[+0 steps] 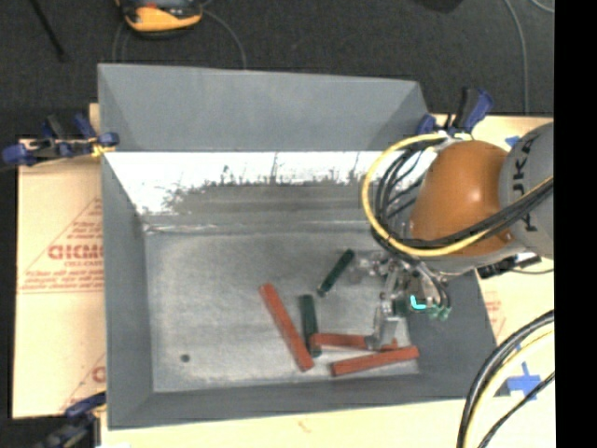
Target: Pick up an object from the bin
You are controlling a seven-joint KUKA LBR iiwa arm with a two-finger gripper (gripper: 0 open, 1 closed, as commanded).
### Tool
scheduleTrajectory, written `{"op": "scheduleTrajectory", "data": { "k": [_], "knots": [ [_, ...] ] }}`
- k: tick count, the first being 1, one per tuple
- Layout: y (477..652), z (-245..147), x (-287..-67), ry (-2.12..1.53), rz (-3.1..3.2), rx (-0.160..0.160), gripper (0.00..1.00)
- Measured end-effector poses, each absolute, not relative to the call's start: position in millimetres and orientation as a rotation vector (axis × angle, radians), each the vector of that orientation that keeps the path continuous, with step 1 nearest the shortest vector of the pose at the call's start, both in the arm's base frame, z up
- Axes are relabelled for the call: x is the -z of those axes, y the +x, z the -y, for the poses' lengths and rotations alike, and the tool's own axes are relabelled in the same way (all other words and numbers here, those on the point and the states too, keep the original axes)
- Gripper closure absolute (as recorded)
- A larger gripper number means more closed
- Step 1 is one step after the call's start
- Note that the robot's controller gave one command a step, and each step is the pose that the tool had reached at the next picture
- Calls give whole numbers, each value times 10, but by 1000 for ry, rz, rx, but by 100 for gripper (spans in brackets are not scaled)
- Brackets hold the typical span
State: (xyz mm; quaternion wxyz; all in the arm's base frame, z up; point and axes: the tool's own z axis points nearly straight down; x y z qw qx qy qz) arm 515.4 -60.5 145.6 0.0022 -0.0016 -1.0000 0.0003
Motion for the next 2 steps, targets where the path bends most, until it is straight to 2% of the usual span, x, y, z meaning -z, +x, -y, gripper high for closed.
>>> {"op": "scheduleTrajectory", "data": {
  "k": [1,2],
  "knots": [
    [5173,604,-1493,-3,3145,-2,0],
    [4932,796,-715,202,3135,-2,100]
  ]
}}
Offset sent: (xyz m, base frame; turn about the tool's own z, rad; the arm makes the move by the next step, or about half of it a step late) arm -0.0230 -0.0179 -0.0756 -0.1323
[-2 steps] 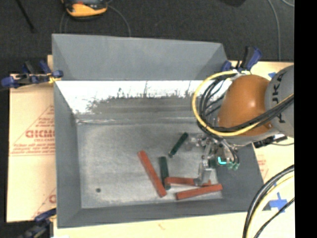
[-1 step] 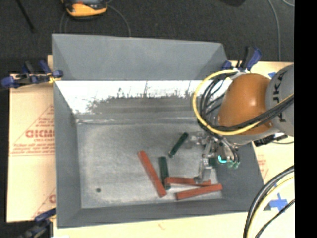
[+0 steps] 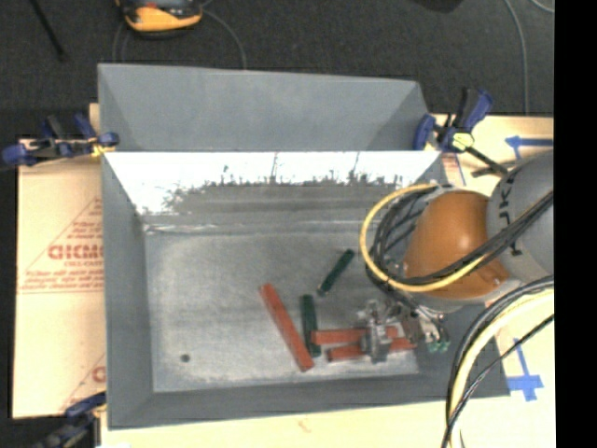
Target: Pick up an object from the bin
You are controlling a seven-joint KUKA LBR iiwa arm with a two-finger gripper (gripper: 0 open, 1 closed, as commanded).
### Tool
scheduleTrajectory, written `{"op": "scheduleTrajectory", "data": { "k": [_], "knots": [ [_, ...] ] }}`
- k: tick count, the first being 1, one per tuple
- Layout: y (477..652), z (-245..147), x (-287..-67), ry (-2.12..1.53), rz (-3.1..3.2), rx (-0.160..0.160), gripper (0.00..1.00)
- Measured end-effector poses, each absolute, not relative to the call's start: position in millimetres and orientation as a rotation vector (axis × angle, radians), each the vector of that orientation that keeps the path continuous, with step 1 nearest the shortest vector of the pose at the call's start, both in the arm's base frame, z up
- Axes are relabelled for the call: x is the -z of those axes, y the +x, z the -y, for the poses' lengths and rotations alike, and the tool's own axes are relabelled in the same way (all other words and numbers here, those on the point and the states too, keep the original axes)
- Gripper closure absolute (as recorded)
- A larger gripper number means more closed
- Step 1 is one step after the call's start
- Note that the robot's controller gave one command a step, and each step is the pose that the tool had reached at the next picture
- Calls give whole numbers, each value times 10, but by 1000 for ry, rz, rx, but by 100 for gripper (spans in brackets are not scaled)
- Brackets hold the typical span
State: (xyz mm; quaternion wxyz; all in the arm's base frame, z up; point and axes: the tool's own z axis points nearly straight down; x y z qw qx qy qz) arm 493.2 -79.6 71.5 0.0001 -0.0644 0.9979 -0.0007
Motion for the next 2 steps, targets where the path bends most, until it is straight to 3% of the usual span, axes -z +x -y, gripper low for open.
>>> {"op": "scheduleTrajectory", "data": {
  "k": [1,2],
  "knots": [
    [4933,796,-715,-203,-3135,2,100],
    [5241,1041,-2355,-164,-3129,4,100]
  ]
}}
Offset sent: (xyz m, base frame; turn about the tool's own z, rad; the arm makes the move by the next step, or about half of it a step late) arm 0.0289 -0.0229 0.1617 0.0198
